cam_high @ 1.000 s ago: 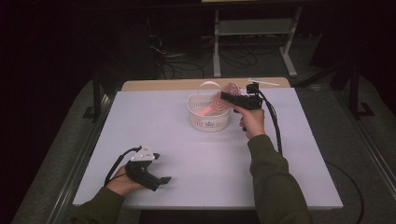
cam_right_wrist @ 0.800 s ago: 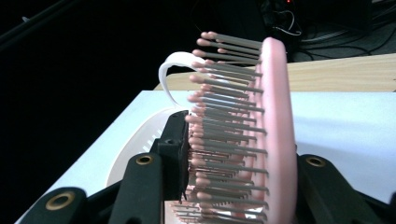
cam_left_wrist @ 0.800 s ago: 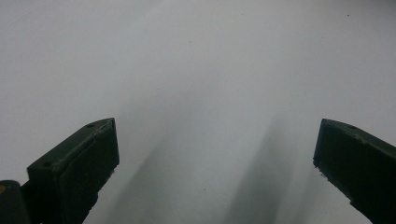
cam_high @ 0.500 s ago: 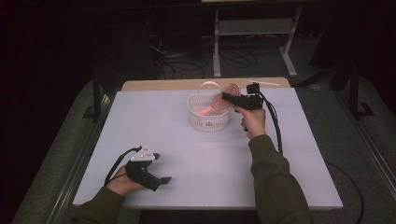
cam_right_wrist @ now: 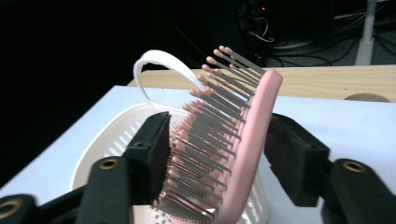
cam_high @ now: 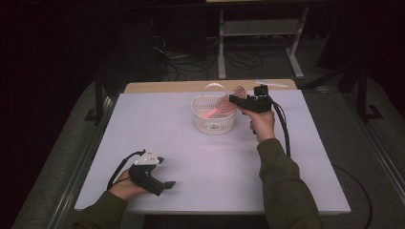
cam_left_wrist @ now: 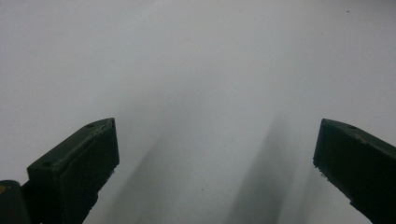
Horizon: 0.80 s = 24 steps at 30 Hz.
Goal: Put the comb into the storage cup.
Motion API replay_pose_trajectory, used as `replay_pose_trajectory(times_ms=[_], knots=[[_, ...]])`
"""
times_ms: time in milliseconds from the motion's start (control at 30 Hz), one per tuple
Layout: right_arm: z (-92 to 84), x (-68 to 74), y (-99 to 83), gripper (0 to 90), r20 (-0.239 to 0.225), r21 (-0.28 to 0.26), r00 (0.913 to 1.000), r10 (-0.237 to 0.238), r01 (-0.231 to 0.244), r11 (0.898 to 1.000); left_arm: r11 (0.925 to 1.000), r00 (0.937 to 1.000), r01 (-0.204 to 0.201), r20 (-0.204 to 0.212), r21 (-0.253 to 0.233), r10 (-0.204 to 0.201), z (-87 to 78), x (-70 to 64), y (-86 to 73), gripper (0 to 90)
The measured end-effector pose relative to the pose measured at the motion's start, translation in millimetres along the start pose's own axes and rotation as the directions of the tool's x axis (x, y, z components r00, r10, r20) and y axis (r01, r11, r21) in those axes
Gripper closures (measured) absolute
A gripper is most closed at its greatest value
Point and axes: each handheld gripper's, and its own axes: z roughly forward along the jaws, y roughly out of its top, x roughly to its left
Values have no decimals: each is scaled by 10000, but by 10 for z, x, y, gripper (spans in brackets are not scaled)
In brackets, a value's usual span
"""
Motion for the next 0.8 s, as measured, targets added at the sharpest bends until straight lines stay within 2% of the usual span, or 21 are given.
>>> replay_pose_trajectory(times_ms=[100, 267, 467, 800], knots=[[-13, 15, 3, 296, 166, -31, 9996, -237, 237, 9997, 10000, 10000, 5, -28, -21, -5, -4, 3, 3, 1], [-55, 28, 24, 179, 138, 96, 9973, -719, 717, 9974, 9999, 9999, 71, -117, -72, -72, -14, 1, 4, 1], [-91, 24, 36, 39, -101, 422, 9954, -953, 956, 9945, 9997, 9996, 148, -218, -218, -153, -26, 14, 13, 1], [-161, 104, 36, 7, -122, 743, 9852, -1710, 1714, 9824, 9981, 9978, 411, -499, -468, -435, -85, 91, -19, 0]])
